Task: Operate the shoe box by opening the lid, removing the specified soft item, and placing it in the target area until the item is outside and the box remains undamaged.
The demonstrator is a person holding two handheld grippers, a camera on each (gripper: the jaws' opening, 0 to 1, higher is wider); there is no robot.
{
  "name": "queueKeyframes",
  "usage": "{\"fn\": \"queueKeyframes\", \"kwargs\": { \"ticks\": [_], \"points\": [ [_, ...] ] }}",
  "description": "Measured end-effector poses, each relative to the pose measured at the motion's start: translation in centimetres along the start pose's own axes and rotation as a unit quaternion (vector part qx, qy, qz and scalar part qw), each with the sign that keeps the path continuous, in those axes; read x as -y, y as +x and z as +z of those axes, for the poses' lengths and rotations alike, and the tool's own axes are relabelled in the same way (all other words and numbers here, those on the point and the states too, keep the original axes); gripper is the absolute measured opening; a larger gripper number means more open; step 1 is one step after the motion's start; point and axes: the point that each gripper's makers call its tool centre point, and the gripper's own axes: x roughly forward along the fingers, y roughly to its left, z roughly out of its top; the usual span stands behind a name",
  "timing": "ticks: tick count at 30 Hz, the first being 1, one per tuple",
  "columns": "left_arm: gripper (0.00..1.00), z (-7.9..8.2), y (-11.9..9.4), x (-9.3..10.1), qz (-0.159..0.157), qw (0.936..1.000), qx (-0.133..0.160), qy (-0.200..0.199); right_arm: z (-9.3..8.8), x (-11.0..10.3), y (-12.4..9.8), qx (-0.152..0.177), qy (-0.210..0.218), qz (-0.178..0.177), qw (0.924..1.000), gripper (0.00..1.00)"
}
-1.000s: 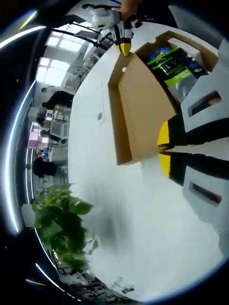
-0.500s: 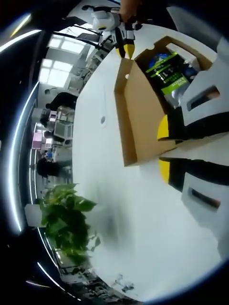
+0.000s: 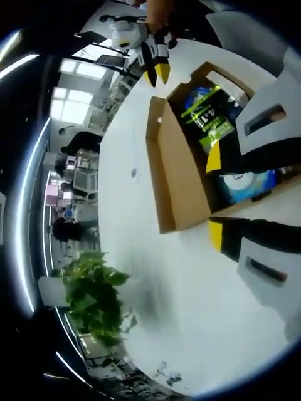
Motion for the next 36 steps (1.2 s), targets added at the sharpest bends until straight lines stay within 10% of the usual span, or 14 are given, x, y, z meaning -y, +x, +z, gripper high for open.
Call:
{"fn": "queueKeyframes", "kwargs": {
  "ticks": [36],
  "points": [
    [0.38,-3.0,-3.5,3.3,-0.03,0.9988,-0.007,0.039,-3.7,-6.4,4.1,-0.084,0.023,0.095,0.9917,0.22]
  ]
}}
